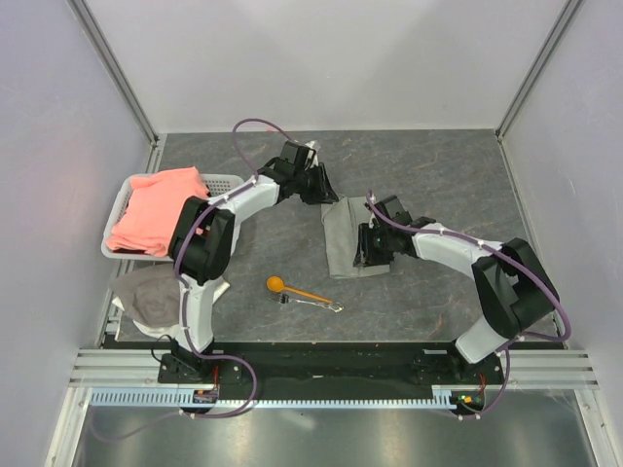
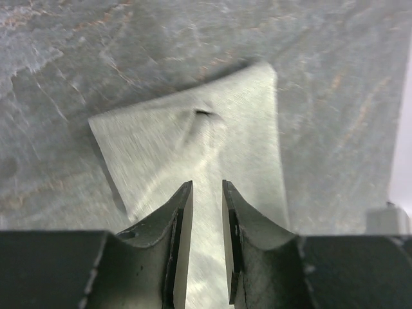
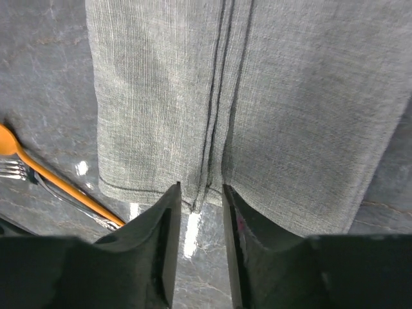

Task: Fold the napkin into a case and place the utensils inside
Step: Fold the upper triangle-folded napkin at the center of the board.

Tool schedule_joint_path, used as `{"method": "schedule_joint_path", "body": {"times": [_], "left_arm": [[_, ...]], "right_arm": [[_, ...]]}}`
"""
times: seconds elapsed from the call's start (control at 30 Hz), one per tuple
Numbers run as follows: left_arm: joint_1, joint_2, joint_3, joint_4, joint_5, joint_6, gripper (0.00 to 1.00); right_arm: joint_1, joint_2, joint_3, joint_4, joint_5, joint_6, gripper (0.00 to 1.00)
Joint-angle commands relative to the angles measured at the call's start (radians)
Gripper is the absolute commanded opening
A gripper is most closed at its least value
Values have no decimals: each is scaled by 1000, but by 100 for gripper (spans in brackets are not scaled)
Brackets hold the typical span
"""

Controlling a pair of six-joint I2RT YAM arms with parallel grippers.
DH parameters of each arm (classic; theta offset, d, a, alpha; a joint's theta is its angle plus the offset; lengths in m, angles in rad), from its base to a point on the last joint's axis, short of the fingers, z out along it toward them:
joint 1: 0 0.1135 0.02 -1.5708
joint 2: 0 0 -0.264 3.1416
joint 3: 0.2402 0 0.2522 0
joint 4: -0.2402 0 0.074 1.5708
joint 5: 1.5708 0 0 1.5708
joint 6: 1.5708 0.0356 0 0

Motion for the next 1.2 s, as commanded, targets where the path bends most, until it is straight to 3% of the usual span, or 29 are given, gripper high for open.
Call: {"method": "schedule_joint_path", "body": {"times": [0.0,0.07,0.17,0.27,0.4,0.5,0.7,1.17], "left_arm": [[-4,-117,-57,35,42,-81,31],[-5,-151,-115,44,53,-101,29],[-14,-214,-226,98,47,-135,24],[-36,-260,-324,136,41,-161,20],[-92,-315,-407,164,41,-184,17],[-128,-332,-459,187,42,-195,16],[-163,-334,-527,210,45,-200,14],[-191,-311,-652,264,19,-209,10]], "right_arm": [[-49,-7,143,-19,33,-40,46],[-82,28,224,-19,40,-54,57],[-114,125,356,-16,13,-60,59],[-119,235,476,3,-30,-59,53],[-119,387,594,37,-131,-37,27],[-120,445,641,59,-148,-20,14],[-126,517,700,85,-159,-12,7],[-192,605,723,91,-151,-80,7]]}}
